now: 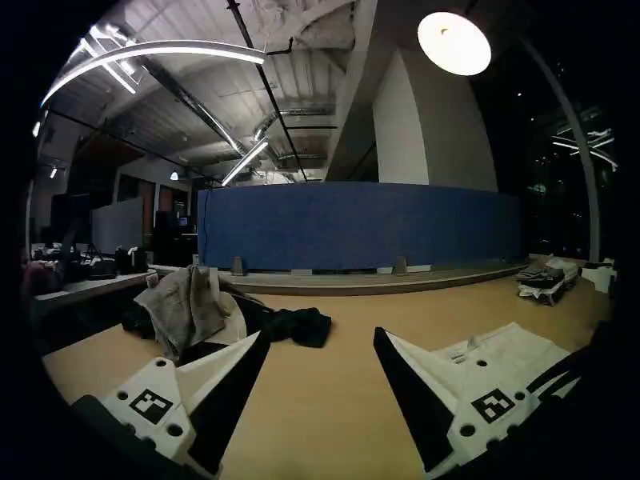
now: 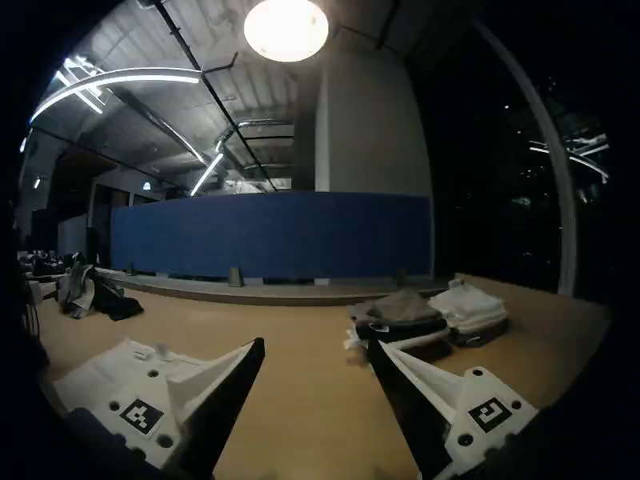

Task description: Fold towel

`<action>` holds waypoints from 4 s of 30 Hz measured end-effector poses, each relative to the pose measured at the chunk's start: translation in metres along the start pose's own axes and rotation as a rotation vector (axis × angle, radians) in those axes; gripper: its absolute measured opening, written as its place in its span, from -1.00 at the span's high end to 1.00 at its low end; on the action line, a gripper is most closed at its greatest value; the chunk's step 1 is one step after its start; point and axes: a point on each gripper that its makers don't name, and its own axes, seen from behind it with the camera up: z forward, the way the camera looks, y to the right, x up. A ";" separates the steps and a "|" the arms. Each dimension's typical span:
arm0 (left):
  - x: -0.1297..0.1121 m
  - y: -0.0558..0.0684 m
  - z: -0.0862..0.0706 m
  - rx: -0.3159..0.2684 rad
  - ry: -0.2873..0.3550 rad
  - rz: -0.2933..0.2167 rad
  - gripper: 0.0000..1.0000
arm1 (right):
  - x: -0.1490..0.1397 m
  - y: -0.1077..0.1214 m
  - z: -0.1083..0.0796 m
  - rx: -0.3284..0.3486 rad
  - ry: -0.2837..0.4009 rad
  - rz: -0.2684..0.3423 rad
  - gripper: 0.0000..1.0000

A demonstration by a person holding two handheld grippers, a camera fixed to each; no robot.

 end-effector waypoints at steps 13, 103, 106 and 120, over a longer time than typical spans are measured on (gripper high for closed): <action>0.000 0.000 -0.001 0.000 0.000 0.000 -0.93 | 0.001 0.000 0.001 0.000 0.000 0.000 -1.00; 0.059 -0.007 -0.003 0.025 0.027 -0.007 -0.92 | 0.063 -0.001 -0.008 -0.004 0.009 0.016 -1.00; 0.082 -0.004 -0.004 0.021 0.017 -0.006 -0.93 | 0.088 -0.004 -0.012 -0.001 -0.003 -0.023 -1.00; 0.198 0.011 -0.013 -0.007 -0.010 -0.034 -0.93 | 0.218 -0.012 -0.024 0.048 0.005 0.040 -1.00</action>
